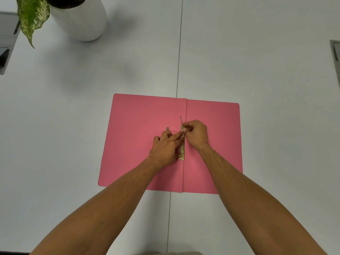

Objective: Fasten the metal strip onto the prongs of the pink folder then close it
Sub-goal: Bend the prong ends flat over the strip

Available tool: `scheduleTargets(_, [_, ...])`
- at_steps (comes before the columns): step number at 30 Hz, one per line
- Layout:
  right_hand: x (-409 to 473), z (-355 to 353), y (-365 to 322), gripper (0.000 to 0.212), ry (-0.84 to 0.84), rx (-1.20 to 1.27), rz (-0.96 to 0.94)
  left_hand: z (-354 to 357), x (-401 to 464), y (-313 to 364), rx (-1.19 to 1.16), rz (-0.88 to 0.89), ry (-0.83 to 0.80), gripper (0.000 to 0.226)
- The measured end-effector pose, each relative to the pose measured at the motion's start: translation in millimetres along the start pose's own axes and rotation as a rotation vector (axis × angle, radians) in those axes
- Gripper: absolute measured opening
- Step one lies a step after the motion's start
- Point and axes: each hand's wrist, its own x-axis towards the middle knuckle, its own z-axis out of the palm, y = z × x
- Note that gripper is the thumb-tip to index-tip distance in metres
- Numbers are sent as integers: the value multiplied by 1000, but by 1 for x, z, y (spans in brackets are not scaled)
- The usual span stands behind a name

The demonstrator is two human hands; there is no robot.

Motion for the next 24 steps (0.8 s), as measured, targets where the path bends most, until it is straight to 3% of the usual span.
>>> scheduleTargets(5, [-13, -4, 4, 29, 22, 75, 25, -2, 0, 1, -12, -11, -24, 74])
scheduleTargets(11, [-55, 0, 11, 7, 150, 149, 97, -2, 0, 0, -31, -12, -27, 66])
scheduleTargets(17, [-78, 12, 17, 16, -65, 128, 277, -8, -2, 2, -8, -2, -43, 59])
scheduleTargets(24, [-95, 8, 21, 2, -14, 146, 270, -10, 2, 0, 18, 7, -96, 63])
